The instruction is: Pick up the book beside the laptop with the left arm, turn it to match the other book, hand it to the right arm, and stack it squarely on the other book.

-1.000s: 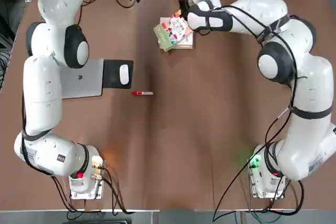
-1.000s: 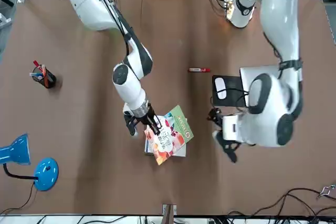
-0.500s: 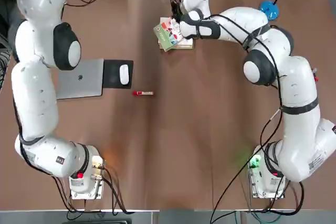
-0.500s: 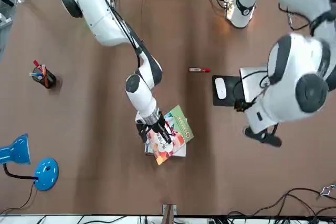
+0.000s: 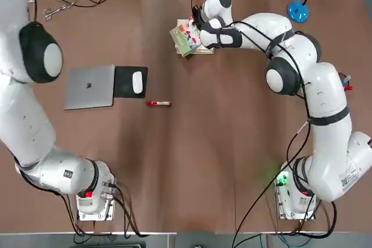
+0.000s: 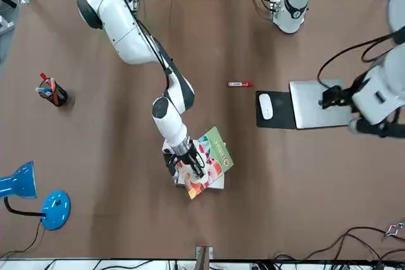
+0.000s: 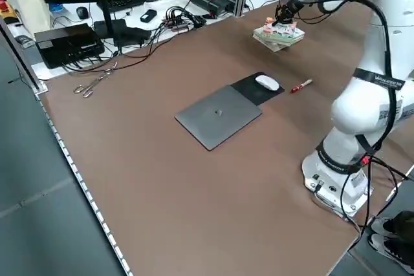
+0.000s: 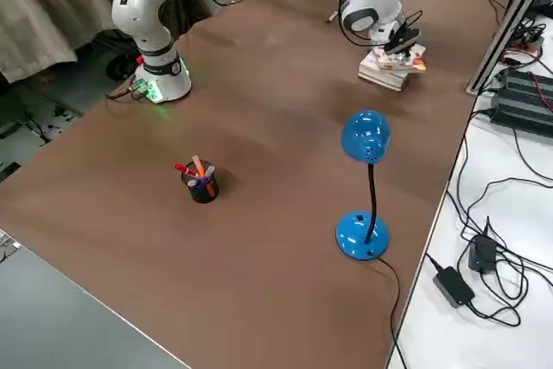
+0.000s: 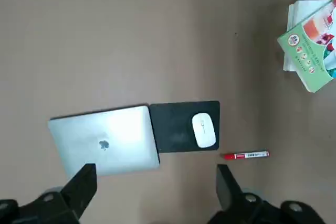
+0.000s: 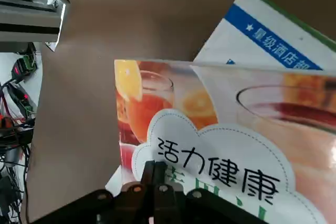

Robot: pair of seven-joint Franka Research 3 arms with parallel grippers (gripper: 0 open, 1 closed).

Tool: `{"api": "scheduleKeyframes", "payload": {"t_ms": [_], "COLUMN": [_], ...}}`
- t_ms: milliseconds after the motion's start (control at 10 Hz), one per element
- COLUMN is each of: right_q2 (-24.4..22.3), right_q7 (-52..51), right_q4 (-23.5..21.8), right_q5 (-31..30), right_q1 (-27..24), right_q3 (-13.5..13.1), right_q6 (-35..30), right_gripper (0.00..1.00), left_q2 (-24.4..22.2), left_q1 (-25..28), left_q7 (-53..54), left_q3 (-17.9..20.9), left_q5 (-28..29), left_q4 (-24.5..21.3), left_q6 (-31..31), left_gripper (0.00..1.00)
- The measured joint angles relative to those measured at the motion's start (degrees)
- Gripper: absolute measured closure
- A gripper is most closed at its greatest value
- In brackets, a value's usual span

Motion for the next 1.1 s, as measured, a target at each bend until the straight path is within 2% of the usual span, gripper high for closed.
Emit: {"api": "scheduleKeyframes", "payload": {"t_ms": [100,200,400,500,600,700,800,1000,1100], "right_q2": [0.01,0.03,0.01,-0.02,-0.12,-0.43,-0.95,-1.87,-2.31], "right_q7": [0.00,0.00,1.07,2.72,3.83,4.43,5.40,8.71,10.17], "right_q4": [0.00,-0.05,-0.32,-0.46,-0.69,-1.35,-2.16,-3.51,-4.14], "right_q5": [0.00,0.00,0.07,0.07,0.06,0.06,0.08,0.08,0.07], "right_q1": [0.00,0.00,0.12,0.32,0.57,0.84,0.91,1.15,2.19], "right_q3": [-0.01,-0.04,-0.30,-0.60,-0.98,-1.47,-1.79,-2.55,-3.92], "right_q6": [0.01,0.05,0.48,0.74,0.96,1.44,1.63,1.64,1.70], "right_gripper": [1.00,1.00,1.00,1.00,1.00,1.00,1.00,1.00,1.00], "left_q2": [-3.23,-7.23,-16.42,-19.33,-20.69,-21.03,-21.02,-21.01,-21.00], "left_q1": [0.80,1.25,1.61,2.98,8.49,16.53,19.66,19.75,18.58], "left_q7": [0.00,-0.05,-0.07,-0.04,-0.02,-0.01,-0.02,-0.02,-0.04], "left_q3": [0.04,0.10,0.14,-0.98,-6.30,-14.68,-18.47,-19.09,-18.53], "left_q5": [0.00,0.03,0.09,0.18,0.29,0.59,1.01,1.48,2.32], "left_q4": [-4.21,-10.12,-24.88,-29.35,-31.43,-32.03,-32.29,-32.52,-32.56], "left_q6": [2.23,6.19,15.16,16.83,17.45,17.73,17.96,18.12,18.12], "left_gripper": [0.02,0.02,0.00,0.00,0.00,0.00,0.00,0.00,0.00]}}
